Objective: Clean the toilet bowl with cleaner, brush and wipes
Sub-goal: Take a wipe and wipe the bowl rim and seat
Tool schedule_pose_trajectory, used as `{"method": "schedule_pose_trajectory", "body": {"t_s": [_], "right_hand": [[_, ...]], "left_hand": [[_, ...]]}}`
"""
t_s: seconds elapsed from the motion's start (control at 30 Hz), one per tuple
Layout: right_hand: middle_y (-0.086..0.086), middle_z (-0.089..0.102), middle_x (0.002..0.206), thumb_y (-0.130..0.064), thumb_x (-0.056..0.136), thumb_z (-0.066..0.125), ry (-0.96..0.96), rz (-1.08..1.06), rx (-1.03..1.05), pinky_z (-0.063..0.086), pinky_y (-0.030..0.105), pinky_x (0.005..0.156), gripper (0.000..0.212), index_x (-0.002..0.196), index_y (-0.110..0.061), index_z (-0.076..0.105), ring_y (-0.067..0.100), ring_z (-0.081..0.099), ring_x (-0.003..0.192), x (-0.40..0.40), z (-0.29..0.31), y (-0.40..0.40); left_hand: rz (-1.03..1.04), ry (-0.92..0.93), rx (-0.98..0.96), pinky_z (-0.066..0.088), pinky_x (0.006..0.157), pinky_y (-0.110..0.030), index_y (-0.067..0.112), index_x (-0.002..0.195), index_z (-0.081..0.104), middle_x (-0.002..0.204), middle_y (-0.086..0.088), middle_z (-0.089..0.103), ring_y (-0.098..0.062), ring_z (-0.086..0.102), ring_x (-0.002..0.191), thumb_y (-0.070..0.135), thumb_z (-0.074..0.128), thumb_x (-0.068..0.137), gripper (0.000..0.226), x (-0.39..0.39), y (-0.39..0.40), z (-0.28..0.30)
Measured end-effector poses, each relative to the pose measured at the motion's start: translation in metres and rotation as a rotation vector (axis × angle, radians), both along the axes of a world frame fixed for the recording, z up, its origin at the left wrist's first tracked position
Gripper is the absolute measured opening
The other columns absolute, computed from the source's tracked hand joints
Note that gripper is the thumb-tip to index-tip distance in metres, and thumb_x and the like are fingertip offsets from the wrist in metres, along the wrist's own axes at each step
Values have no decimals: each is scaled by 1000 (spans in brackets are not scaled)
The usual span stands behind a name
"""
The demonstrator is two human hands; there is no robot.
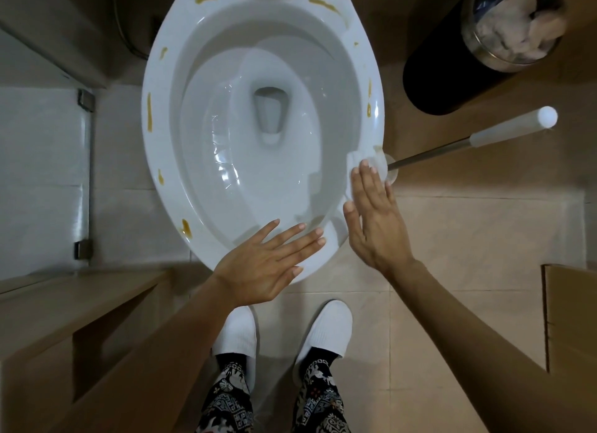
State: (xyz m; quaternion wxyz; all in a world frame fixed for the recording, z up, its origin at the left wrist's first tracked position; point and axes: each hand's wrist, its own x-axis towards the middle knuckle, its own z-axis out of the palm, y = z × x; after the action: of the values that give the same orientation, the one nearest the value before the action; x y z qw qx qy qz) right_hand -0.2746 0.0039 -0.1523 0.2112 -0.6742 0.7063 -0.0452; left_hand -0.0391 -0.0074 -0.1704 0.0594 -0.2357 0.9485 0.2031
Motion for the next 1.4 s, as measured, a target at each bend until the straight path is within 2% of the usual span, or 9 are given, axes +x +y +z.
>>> {"method": "schedule_pose_trajectory", "body": {"t_s": [0.17, 0.3, 0.5, 0.67, 0.83, 1.07, 1.17, 1.33, 1.4], "right_hand": [[1, 9, 159, -53, 99, 3, -18, 31, 9, 3, 33, 120, 69, 152, -11, 16, 12, 2, 148, -4, 0, 6], [6, 9, 161, -49, 99, 8, -2, -3, -2, 0, 32, 120, 67, 153, -10, 14, 14, 0, 148, -14, -2, -32], [7, 8, 161, -54, 94, 0, 25, -69, -17, -2, 31, 119, 76, 153, -9, 13, 17, 2, 149, -26, -5, -89], [6, 7, 161, -52, 96, 2, 14, -47, -18, -1, 32, 120, 72, 153, -9, 13, 15, 0, 148, -18, -3, -64], [4, 6, 161, -51, 97, 4, 8, -25, -7, -2, 31, 120, 70, 153, -11, 11, 13, -2, 148, -19, -4, -49], [5, 4, 162, -51, 97, 4, -11, -70, -28, -6, 27, 118, 71, 154, -9, 10, 13, -3, 148, -13, -5, -55], [4, 7, 161, -43, 100, 9, -44, -56, -38, 0, 30, 120, 63, 153, -11, 14, 11, -2, 147, -16, -3, -44], [10, 28, 156, -26, 99, 30, 33, 96, -69, 22, 42, 118, 51, 145, -6, 39, 22, 25, 145, -43, 3, -60], [12, 30, 155, -18, 97, 39, 66, 177, -49, 27, 46, 116, 49, 144, -5, 41, 25, 28, 144, -51, 3, -66]], "left_hand": [[-3, -7, 9, 24, 114, -46, 21, 152, 15, 158, 3, 16, -18, 21, 144, 35, 21, 100, 55, 0, 0, -1], [1, 4, -2, 22, 113, -44, 21, 152, 17, 158, 3, 17, -18, 22, 144, 33, 23, 100, 54, 0, 0, 0], [1, 8, 5, 22, 114, -44, 21, 152, 15, 159, 4, 14, -17, 20, 145, 33, 24, 100, 55, 0, 1, -1], [-3, -2, 5, 21, 113, -44, 21, 152, 16, 159, 4, 15, -17, 20, 145, 32, 22, 100, 54, 0, 0, -1], [-9, 0, 0, 20, 114, -44, 21, 153, 15, 159, 3, 15, -17, 18, 145, 34, 11, 101, 53, 1, 0, -2], [-9, 7, -19, 19, 114, -43, 19, 152, 18, 158, 2, 18, -17, 21, 144, 33, 18, 101, 53, 0, 0, 2], [-5, 15, -7, 16, 114, -42, 19, 152, 18, 158, 2, 17, -16, 18, 145, 32, 20, 101, 53, -1, 0, 3], [36, 19, 16, 18, 113, -42, 18, 152, 15, 159, 2, 13, -15, 16, 145, 28, 26, 98, 57, -7, 4, 5], [66, 28, 14, 18, 113, -41, 17, 152, 16, 159, 2, 14, -15, 17, 145, 28, 26, 97, 57, -12, 5, 5]]}}
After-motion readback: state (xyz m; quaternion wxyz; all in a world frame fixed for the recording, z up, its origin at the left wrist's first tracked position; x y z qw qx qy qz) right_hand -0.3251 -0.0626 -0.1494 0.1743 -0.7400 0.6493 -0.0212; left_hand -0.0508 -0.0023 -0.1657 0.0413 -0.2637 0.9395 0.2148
